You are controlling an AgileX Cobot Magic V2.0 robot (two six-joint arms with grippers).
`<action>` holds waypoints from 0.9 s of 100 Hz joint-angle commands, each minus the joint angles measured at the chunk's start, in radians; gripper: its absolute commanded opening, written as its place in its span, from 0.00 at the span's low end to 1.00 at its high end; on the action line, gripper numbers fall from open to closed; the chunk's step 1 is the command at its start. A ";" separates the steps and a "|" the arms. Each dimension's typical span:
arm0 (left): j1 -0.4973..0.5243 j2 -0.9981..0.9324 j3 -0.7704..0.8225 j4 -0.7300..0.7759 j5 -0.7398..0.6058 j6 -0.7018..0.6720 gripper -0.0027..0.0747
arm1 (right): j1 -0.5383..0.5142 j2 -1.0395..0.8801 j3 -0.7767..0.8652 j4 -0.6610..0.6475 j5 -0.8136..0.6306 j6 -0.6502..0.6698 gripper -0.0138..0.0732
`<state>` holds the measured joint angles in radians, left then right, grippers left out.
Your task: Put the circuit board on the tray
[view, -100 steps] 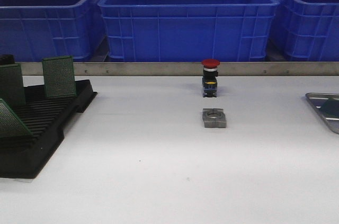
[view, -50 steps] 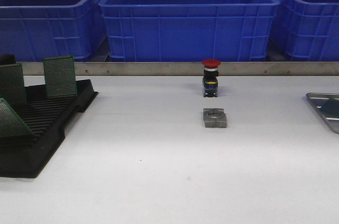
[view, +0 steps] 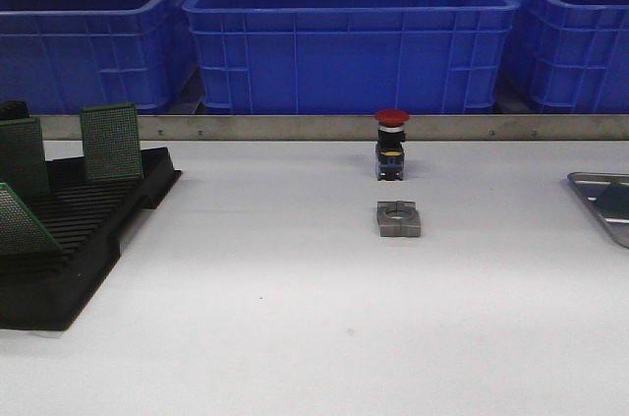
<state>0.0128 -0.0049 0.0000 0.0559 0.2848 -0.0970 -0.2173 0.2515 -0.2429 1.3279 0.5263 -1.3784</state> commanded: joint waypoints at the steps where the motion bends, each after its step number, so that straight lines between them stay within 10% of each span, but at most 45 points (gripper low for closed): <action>1: 0.004 -0.031 0.049 -0.008 -0.069 -0.001 0.01 | -0.002 0.009 -0.026 0.034 -0.008 -0.003 0.09; 64: 0.004 -0.031 0.049 -0.008 -0.069 -0.001 0.01 | 0.113 0.009 -0.019 0.001 -0.404 0.035 0.09; 90: 0.004 -0.031 0.049 -0.008 -0.069 -0.001 0.01 | 0.138 -0.035 -0.005 -0.692 -0.497 0.678 0.09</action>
<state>0.0128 -0.0049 0.0000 0.0559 0.2848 -0.0960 -0.0804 0.2304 -0.2296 0.8899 0.0790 -0.9692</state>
